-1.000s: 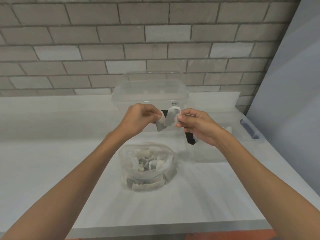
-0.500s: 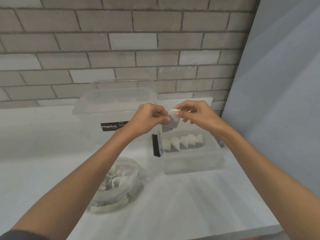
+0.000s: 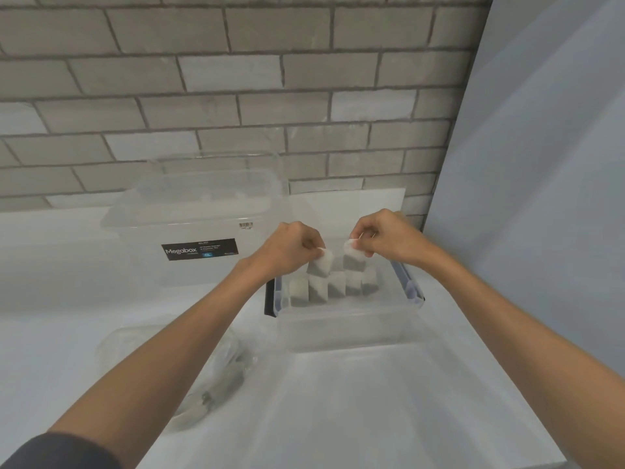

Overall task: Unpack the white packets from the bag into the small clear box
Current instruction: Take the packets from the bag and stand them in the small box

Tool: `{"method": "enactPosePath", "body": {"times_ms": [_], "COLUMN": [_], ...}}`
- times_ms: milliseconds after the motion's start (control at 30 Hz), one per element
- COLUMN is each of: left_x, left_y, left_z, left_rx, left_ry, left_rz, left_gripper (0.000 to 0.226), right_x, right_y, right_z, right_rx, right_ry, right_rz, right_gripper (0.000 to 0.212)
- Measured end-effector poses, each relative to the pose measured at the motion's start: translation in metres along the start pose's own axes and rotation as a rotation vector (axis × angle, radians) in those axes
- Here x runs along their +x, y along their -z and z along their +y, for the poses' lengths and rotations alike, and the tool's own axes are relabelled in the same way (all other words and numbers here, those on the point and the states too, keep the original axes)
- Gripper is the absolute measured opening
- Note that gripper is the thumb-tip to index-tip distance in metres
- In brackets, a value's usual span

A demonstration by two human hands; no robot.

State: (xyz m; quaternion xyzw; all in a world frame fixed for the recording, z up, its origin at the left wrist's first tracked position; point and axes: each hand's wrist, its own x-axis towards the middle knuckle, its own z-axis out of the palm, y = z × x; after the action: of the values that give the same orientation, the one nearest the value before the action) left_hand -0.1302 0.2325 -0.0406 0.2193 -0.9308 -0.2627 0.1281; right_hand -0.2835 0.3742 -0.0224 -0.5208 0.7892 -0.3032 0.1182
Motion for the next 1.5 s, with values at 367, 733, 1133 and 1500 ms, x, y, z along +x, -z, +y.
{"method": "enactPosePath", "body": {"times_ms": [367, 733, 1133, 1500], "left_x": [0.024, 0.039, 0.042, 0.035], "left_y": [-0.050, -0.069, -0.080, -0.075], "left_z": [-0.010, -0.014, -0.016, -0.018], "left_rx": [0.334, 0.663, 0.971, 0.950], "left_ry": [0.137, 0.124, 0.032, 0.052], "left_rz": [-0.210, -0.287, -0.212, -0.194], "left_gripper": [0.019, 0.025, 0.025, 0.026], "right_x": [0.024, 0.039, 0.041, 0.040], "right_y": [-0.050, -0.074, -0.079, -0.075], "right_z": [0.023, 0.033, 0.024, 0.020], "right_rx": [-0.330, -0.402, -0.571, -0.620], "right_ry": [-0.025, -0.046, -0.030, -0.028], "right_rz": [-0.246, -0.344, -0.288, -0.301], "right_gripper": [0.022, 0.026, 0.020, 0.013]}}
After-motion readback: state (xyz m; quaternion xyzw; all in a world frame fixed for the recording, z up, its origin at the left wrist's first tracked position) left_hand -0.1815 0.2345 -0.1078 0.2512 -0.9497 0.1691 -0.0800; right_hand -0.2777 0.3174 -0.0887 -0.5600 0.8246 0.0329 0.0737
